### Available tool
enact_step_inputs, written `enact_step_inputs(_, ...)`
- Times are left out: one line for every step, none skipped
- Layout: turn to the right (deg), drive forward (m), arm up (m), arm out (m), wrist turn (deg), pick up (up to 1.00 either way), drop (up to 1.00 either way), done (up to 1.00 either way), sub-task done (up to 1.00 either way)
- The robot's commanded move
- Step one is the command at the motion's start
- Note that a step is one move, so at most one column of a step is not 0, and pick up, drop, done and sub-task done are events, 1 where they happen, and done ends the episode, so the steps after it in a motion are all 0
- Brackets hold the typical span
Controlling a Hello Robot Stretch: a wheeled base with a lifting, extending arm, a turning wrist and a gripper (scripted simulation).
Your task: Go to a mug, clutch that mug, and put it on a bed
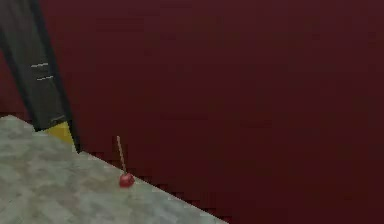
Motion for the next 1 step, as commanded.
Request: enact_step_inputs(-45.0,0.0,0.0,0.0,0.0,0.0,0.0,0.0,0.0)
